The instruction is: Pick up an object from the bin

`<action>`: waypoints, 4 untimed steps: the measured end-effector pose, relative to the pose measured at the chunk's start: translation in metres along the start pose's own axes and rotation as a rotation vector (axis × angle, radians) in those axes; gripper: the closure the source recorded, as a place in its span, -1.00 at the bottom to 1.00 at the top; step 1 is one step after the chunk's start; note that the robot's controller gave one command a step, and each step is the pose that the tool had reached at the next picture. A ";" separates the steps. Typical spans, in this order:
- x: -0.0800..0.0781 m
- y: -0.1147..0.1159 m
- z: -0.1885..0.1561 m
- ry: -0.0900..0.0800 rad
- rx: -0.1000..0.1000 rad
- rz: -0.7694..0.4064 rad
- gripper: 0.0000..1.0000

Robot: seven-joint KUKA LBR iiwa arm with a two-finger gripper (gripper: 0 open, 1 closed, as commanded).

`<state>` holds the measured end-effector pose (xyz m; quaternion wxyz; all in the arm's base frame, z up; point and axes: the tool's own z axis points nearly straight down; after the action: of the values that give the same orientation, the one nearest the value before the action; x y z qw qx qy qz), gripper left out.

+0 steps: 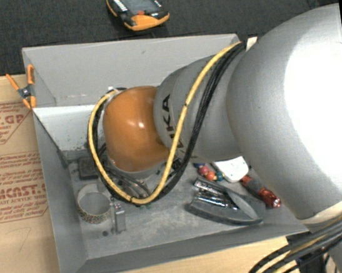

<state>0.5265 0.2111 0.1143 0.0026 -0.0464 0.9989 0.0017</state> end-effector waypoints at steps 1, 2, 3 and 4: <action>-0.022 0.016 -0.040 -0.007 0.001 -0.130 -1.00; 0.020 0.038 0.018 0.004 0.000 0.192 -1.00; 0.001 0.033 0.045 -0.017 -0.002 0.068 -1.00; 0.040 0.035 0.045 0.001 -0.002 0.464 1.00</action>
Offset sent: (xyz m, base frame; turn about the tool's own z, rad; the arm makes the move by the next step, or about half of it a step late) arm -0.0201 0.0344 -0.0143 0.1943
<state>0.4832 0.2428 0.0694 0.0016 0.1843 0.9829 0.0032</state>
